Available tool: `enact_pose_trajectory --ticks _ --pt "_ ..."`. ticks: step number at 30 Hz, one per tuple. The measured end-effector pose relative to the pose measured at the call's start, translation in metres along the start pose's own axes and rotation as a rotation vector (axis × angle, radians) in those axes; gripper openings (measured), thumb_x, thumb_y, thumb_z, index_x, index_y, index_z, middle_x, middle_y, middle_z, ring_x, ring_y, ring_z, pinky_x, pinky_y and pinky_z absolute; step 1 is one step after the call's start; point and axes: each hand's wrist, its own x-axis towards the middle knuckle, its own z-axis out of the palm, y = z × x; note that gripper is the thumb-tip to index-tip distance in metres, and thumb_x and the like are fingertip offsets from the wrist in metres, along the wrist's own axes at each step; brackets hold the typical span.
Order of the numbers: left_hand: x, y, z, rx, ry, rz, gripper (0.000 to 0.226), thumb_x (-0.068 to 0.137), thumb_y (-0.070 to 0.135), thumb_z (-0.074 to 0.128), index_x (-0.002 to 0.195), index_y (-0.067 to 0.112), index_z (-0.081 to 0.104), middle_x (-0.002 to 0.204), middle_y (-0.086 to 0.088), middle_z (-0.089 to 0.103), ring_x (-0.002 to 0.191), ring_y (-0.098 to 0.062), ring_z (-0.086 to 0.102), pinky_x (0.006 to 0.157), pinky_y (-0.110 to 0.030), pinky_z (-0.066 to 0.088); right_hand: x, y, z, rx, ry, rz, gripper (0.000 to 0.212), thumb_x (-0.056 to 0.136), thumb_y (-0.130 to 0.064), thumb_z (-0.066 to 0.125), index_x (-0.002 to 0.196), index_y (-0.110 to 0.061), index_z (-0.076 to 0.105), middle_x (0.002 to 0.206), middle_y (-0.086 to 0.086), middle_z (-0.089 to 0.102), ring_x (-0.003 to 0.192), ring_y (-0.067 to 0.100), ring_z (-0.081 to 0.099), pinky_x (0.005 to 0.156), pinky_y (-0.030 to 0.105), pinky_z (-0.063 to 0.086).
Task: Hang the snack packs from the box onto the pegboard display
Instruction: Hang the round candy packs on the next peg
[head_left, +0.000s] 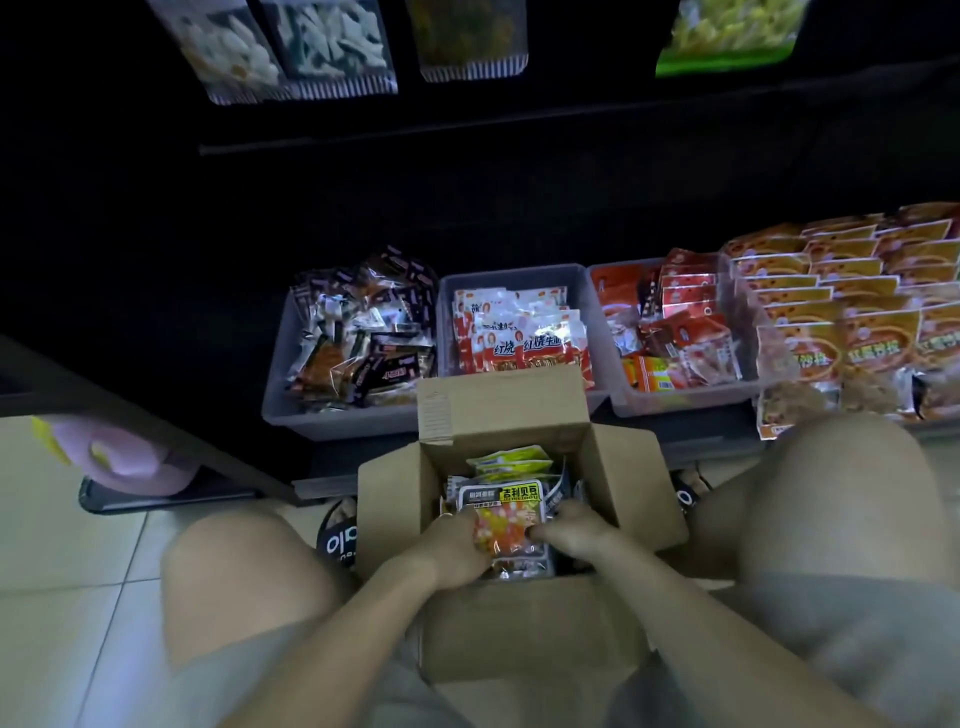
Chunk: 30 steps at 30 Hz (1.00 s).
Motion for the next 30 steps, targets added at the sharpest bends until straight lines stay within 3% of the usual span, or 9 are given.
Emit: enact_pose_trajectory --ticks 6,10,14,18,20,23,25,27,30 --pt "0.006 0.003 0.006 -0.101 -0.082 -0.052 0.038 0.101 0.017 0.059 0.138 0.018 0.054 0.136 -0.009 0.063 0.120 -0.023 0.061 0.092 -0.026 0.045 0.019 0.003 0.012 0.098 -0.013 0.040 0.051 0.078 -0.040 0.081 0.118 -0.011 0.068 0.117 0.008 0.072 0.103 0.023 0.070 0.098 0.038 0.057" --pt "0.007 -0.004 0.015 -0.142 -0.069 -0.089 0.039 0.098 0.016 0.060 0.136 0.019 0.057 0.136 -0.006 0.064 0.124 -0.022 0.061 0.093 -0.024 0.046 0.020 0.000 0.018 0.098 0.007 0.052 0.042 0.083 -0.035 0.080 0.119 -0.016 0.071 0.117 0.006 0.073 0.101 0.019 0.069 0.095 0.031 0.056" --pt "0.009 -0.011 0.014 -0.252 -0.049 -0.108 0.016 0.096 0.021 0.066 0.111 0.026 0.066 0.123 -0.006 0.071 0.110 -0.017 0.064 0.094 -0.022 0.049 0.026 0.001 0.021 0.162 -0.017 0.093 0.052 0.082 -0.041 0.080 0.123 -0.012 0.065 0.119 0.004 0.069 0.104 0.019 0.066 0.096 0.033 0.055" --pt "0.011 -0.008 0.013 -0.327 -0.017 -0.089 0.021 0.098 0.023 0.066 0.079 0.030 0.059 0.093 0.004 0.065 0.090 -0.012 0.059 0.066 -0.019 0.042 0.031 0.004 0.020 0.286 -0.041 0.073 0.070 0.057 -0.047 0.084 0.116 -0.013 0.070 0.124 0.005 0.070 0.111 0.022 0.067 0.099 0.035 0.054" --pt "0.011 -0.006 0.013 -0.345 -0.006 -0.091 0.025 0.098 0.021 0.066 0.074 0.026 0.057 0.082 0.008 0.059 0.081 -0.009 0.056 0.059 -0.016 0.039 0.035 0.009 0.021 0.312 -0.047 0.036 0.050 0.059 -0.034 0.082 0.105 -0.016 0.075 0.114 0.007 0.076 0.105 0.022 0.071 0.102 0.042 0.055" --pt "0.011 -0.002 0.010 -0.375 -0.003 -0.076 0.029 0.098 0.018 0.065 0.071 0.022 0.054 0.074 0.006 0.054 0.066 -0.004 0.049 0.056 -0.020 0.037 0.027 0.011 0.015 0.378 -0.061 -0.026 0.029 0.081 -0.005 0.076 0.110 -0.011 0.074 0.114 0.013 0.076 0.098 0.021 0.070 0.091 0.032 0.055" --pt "0.009 0.002 0.005 -0.423 0.052 -0.042 0.025 0.100 0.020 0.065 0.076 0.019 0.058 0.070 0.006 0.049 0.059 -0.002 0.044 0.050 -0.016 0.034 0.021 0.012 0.005 0.433 -0.053 -0.074 0.027 0.084 0.003 0.072 0.109 -0.009 0.074 0.111 0.014 0.077 0.095 0.022 0.069 0.085 0.031 0.053" --pt "0.007 0.005 -0.003 -0.528 0.124 -0.053 0.018 0.101 0.031 0.066 0.101 0.014 0.058 0.081 0.005 0.054 0.068 -0.004 0.050 0.055 -0.014 0.037 0.009 0.013 -0.010 0.499 -0.044 -0.113 0.025 0.086 0.004 0.071 0.105 -0.011 0.074 0.106 0.010 0.078 0.098 0.024 0.070 0.084 0.031 0.053" --pt "0.005 0.000 -0.012 -0.736 0.153 -0.092 0.075 0.092 0.056 0.070 0.145 0.016 0.035 0.130 -0.005 0.060 0.114 -0.020 0.059 0.093 -0.030 0.047 -0.013 0.010 -0.034 0.607 -0.099 -0.164 0.020 0.092 -0.002 0.068 0.109 -0.013 0.070 0.105 0.007 0.077 0.093 0.016 0.071 0.074 0.023 0.053"
